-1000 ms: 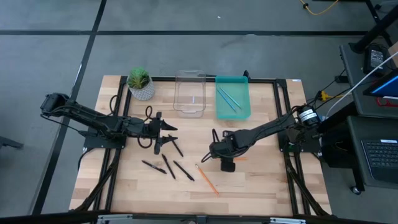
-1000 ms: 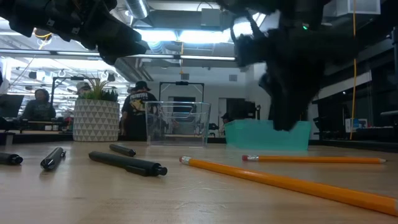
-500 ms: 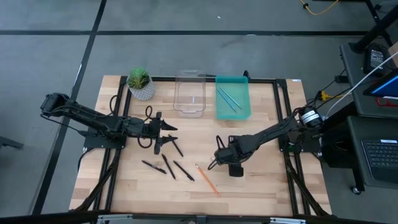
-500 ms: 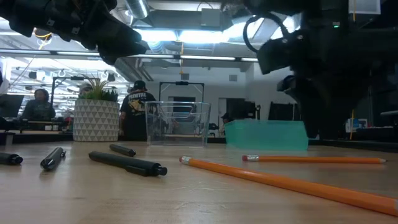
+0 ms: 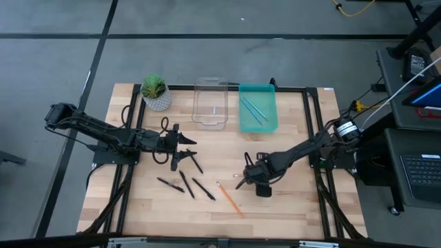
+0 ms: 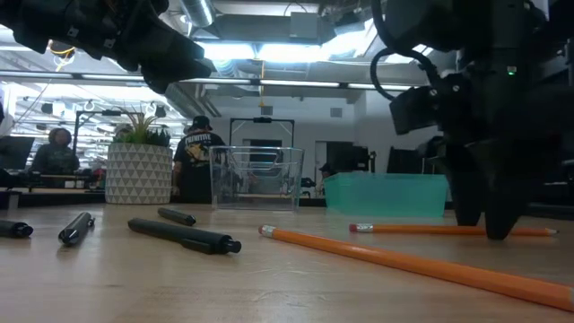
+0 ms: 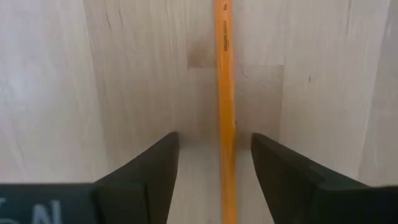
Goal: Sort pens & pencils
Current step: Put the orange pencil into the blue bin
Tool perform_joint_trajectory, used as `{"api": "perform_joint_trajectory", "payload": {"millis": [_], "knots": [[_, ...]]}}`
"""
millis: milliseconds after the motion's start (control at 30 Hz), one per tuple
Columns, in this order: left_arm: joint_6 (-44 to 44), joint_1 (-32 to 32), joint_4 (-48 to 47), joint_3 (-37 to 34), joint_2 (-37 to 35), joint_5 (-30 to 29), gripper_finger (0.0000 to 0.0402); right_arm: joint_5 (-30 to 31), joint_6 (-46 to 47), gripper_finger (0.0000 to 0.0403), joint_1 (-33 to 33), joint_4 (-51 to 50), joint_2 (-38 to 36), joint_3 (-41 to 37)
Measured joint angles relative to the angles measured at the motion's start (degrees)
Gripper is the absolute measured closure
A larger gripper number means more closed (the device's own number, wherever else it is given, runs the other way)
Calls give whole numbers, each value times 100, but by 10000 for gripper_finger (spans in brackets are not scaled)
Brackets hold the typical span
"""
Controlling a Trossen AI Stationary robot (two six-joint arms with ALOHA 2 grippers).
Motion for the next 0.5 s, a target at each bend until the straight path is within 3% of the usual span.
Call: {"api": "perform_joint_trajectory", "payload": {"millis": [233, 500], "knots": [[0, 1, -1, 0, 0, 0, 211, 113, 26, 206, -68, 117, -12, -150], [0, 0, -6, 0, 0, 0, 211, 51, -212, 289, -154, 349, -9, -182]]}}
